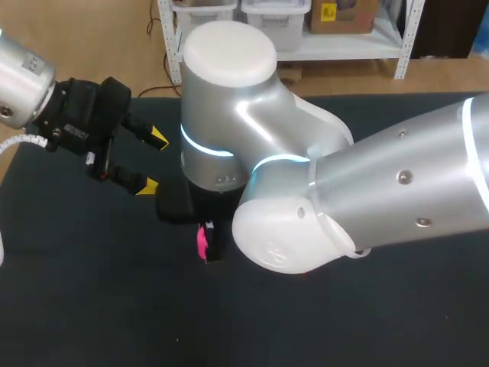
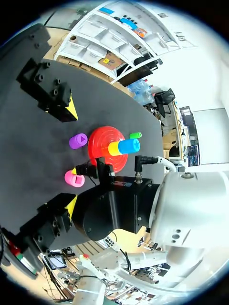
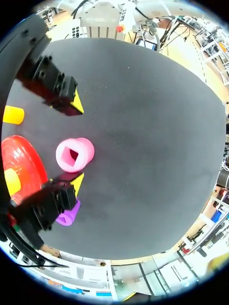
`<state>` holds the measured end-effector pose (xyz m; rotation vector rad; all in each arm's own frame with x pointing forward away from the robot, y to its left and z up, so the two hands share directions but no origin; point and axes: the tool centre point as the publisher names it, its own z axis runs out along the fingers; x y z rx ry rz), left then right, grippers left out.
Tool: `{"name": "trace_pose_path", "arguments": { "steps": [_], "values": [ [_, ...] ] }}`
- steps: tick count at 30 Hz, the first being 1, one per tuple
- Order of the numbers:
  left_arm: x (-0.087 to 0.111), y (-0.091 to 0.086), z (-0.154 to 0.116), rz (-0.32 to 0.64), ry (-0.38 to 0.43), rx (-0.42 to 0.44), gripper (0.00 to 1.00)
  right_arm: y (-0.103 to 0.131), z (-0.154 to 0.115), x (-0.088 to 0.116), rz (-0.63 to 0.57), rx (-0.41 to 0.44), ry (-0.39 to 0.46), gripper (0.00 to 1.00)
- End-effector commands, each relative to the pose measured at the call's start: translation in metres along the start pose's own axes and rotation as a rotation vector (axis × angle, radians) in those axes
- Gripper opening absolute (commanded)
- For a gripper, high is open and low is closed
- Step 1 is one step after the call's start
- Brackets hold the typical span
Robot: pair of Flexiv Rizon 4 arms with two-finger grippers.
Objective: Pick up and stack the cylinders on the red base in this order: pink,purple,orange,green
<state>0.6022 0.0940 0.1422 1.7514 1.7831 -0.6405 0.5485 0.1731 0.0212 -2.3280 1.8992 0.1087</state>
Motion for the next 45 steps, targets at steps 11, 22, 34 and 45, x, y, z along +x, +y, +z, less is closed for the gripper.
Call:
{"name": "trace_pose_path", "arguments": {
  "steps": [11, 22, 34, 45],
  "values": [
    [0.0, 0.0, 0.001, 0.0, 0.001, -0.001, 1.0, 0.005, -0.002, 0.0, 0.0, 0.002, -0.002, 0.0],
    [0.0, 0.0, 0.001, 0.0, 0.001, -0.001, 1.0, 0.004, -0.019, -0.001, 0.026, -0.003, -0.011, 0.0],
    [0.0, 0.0, 0.001, 0.0, 0.001, -0.001, 1.0, 0.006, -0.068, 0.022, 0.101, -0.057, -0.014, 0.0],
    [0.0, 0.0, 0.001, 0.0, 0.001, -0.001, 1.0, -0.012, -0.108, 0.05, 0.154, -0.065, -0.028, 0.0]
  ]
}}
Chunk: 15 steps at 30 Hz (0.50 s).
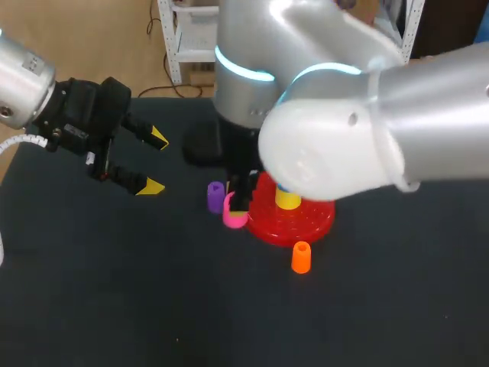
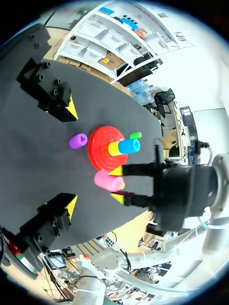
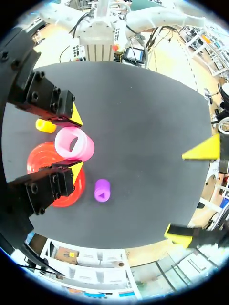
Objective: Pick up and stack the cylinders on the red base in this order: pink,purple,orange,green
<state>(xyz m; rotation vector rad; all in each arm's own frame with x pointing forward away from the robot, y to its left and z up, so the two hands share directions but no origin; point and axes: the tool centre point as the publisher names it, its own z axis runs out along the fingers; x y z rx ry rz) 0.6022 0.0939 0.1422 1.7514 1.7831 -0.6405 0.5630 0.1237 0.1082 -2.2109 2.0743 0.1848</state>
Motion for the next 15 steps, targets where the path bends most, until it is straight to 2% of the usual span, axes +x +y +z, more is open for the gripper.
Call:
{"name": "trace_pose_path", "arguments": {
  "steps": [1, 10, 12, 15],
  "values": [
    [0.0, 0.0, 0.001, 0.0, 0.001, -0.001, 1.0, -0.007, -0.021, 0.014, 0.032, -0.023, 0.0, 0.0],
    [0.0, 0.0, 0.001, 0.0, 0.001, -0.001, 1.0, -0.028, -0.07, 0.031, 0.106, -0.113, 0.002, 0.0],
    [0.0, 0.0, 0.001, 0.0, 0.001, -0.001, 1.0, -0.036, -0.077, 0.038, 0.132, -0.129, 0.031, 0.0],
    [0.0, 0.0, 0.001, 0.0, 0.001, -0.001, 1.0, -0.05, -0.084, 0.052, 0.167, -0.156, 0.016, 0.0]
  ]
}}
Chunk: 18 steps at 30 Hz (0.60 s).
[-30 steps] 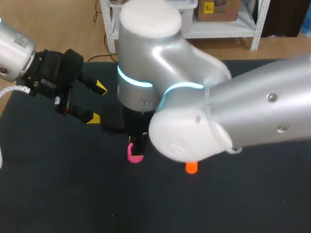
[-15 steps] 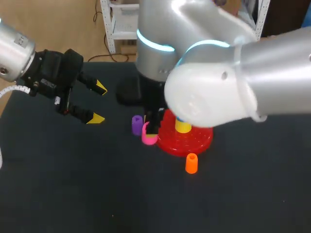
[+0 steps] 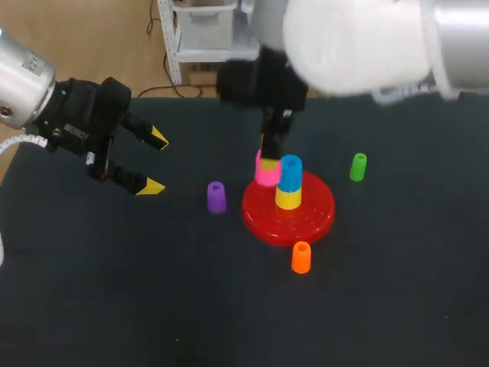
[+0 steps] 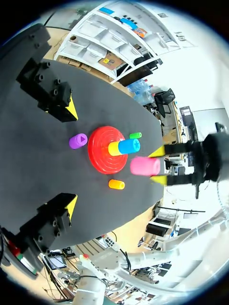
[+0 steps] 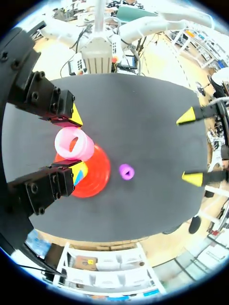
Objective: Pick up and stack the cylinders on the red base in this order: pink,purple,orange,green
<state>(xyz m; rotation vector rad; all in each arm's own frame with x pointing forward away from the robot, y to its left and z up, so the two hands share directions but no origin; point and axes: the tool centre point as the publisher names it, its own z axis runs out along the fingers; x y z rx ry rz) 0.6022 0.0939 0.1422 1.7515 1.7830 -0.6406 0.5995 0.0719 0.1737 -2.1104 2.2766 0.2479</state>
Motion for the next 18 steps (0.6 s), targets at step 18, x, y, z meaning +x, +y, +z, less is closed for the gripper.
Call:
{"name": "trace_pose_path", "arguments": {
  "steps": [18],
  "values": [
    [0.0, 0.0, 0.001, 0.0, 0.001, -0.001, 1.0, -0.036, 0.001, 0.023, 0.131, -0.144, 0.01, 0.0]
  ]
}}
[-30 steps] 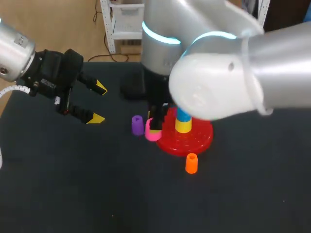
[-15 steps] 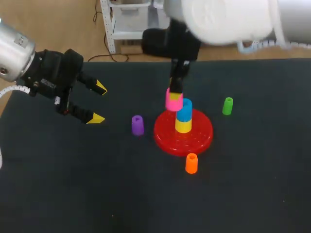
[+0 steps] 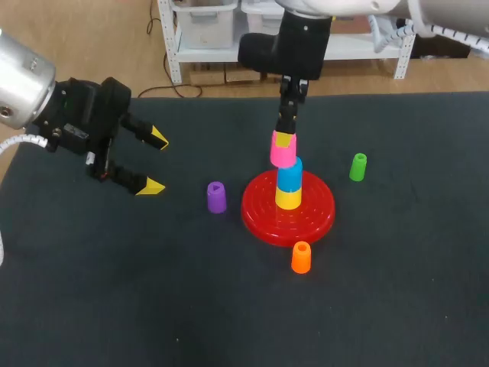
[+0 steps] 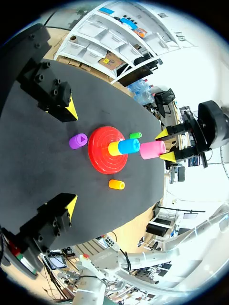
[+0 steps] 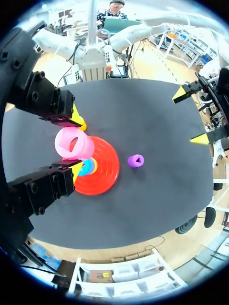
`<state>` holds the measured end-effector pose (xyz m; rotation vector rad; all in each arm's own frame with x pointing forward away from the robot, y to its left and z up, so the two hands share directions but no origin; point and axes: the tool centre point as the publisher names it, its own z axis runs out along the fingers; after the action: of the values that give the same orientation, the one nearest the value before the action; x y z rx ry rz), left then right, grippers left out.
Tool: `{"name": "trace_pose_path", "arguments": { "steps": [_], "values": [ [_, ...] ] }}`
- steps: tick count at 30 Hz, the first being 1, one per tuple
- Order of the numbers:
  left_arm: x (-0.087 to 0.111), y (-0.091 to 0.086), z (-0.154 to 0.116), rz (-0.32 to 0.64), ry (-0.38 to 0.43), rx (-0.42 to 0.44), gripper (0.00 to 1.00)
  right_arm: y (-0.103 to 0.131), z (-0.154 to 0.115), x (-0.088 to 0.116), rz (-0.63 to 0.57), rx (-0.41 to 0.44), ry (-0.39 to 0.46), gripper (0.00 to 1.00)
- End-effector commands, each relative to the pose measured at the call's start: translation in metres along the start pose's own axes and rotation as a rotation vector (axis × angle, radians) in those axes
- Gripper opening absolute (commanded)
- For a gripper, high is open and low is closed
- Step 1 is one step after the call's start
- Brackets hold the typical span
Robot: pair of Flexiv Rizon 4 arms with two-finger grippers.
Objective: Pick up and stack the cylinders on the red base in this order: pink,purple,orange,green
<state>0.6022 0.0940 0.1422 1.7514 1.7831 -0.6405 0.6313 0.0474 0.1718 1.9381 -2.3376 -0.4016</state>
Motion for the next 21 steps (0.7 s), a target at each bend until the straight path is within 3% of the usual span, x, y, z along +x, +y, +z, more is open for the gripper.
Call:
{"name": "trace_pose_path", "arguments": {
  "steps": [1, 21],
  "values": [
    [0.0, 0.0, 0.001, 0.0, 0.001, -0.001, 1.0, -0.004, 0.006, 0.002, 0.006, -0.009, 0.008, 0.0],
    [0.0, 0.0, 0.001, 0.0, 0.001, -0.001, 1.0, -0.02, 0.018, 0.011, 0.033, 0.033, 0.02, 0.0]
  ]
}}
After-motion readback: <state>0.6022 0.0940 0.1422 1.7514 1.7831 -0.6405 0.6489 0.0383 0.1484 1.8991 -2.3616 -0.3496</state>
